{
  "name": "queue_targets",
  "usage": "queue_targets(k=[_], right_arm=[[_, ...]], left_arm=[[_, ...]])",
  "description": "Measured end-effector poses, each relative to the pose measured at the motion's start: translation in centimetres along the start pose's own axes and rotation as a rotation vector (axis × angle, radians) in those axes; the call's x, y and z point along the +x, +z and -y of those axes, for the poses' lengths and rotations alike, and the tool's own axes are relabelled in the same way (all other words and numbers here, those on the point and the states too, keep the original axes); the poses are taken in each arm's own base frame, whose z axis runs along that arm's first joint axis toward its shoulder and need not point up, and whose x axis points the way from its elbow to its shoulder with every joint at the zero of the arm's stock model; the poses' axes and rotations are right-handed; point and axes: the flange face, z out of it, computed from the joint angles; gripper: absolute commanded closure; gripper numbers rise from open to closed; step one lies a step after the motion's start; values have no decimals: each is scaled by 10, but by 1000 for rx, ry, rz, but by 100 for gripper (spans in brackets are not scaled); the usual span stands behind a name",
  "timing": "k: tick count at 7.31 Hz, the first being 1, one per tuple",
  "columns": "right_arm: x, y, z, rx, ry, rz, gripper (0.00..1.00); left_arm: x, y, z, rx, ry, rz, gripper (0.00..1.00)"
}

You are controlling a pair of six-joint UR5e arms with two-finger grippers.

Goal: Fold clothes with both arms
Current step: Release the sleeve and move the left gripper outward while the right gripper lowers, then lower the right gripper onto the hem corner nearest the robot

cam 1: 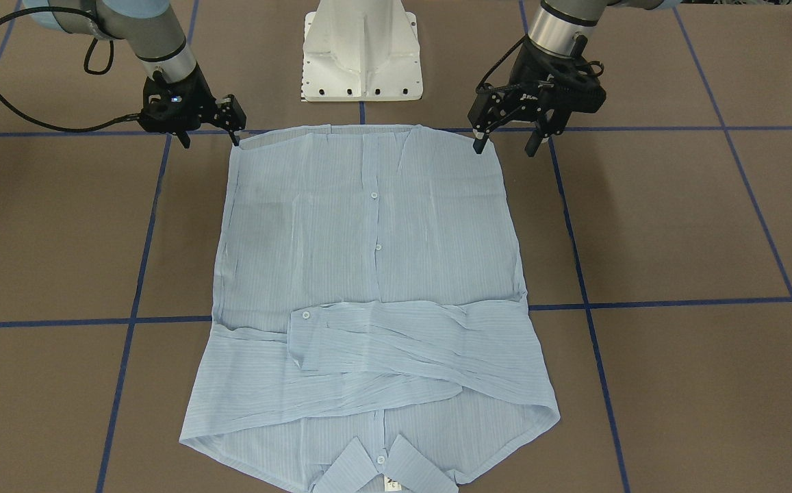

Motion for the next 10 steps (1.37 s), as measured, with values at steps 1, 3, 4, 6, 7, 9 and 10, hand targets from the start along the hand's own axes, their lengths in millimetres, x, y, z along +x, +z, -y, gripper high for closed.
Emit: queue_targets(k=[1, 3, 4, 6, 7, 9, 10], right_arm=[[0, 18, -9, -17, -7, -14, 0], [-14, 30, -18, -63, -18, -4, 2], [-20, 31, -21, -89, -21, 4, 11], [-26, 36, -23, -116, -23, 6, 24], [-26, 40, -23, -123, -24, 1, 27], [-21, 41, -12, -133, -11, -2, 28], [-18, 41, -4, -140, 1, -2, 30]], left_arm=[[0, 0, -1, 0, 1, 0, 2], [0, 1, -2, 1, 2, 1, 2], [0, 1, -2, 1, 2, 2, 2], [0, 1, -1, 1, 2, 3, 2], [0, 1, -1, 2, 2, 3, 2], [0, 1, -1, 2, 2, 2, 2], [0, 1, -1, 2, 2, 2, 2]])
